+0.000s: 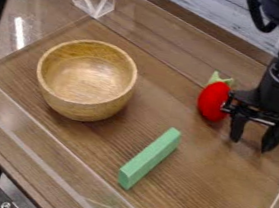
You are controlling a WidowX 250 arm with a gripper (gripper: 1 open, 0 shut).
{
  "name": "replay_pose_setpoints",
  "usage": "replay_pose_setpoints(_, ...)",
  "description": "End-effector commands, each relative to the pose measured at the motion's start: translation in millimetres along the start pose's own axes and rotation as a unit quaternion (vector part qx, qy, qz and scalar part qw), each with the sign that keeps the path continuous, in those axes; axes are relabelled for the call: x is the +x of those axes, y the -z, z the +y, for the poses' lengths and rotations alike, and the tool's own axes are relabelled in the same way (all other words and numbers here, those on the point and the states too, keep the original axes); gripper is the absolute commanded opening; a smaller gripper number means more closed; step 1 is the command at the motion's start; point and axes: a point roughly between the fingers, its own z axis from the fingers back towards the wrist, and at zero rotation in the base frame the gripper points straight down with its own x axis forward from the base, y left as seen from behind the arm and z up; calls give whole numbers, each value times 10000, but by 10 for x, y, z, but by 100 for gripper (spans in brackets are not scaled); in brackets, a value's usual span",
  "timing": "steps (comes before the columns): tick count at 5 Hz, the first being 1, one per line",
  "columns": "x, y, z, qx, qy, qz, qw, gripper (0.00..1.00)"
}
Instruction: Move the red fruit to the left side of the table
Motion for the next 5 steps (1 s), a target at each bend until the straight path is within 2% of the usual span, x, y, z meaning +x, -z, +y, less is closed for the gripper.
replay_pose_setpoints(1,89,-276,-34,-220,-252,-336,9989,0)
replay_pose_setpoints(2,95,-315,-38,-266,-402,-417,9980,0)
replay_pose_setpoints(3,154,-411,-15,-313,-284,-445,9981,100)
replay_pose_setpoints(4,208,-510,5,-360,-194,-469,9981,100)
replay_pose_setpoints(5,256,-512,25,-333,-472,-504,9971,0)
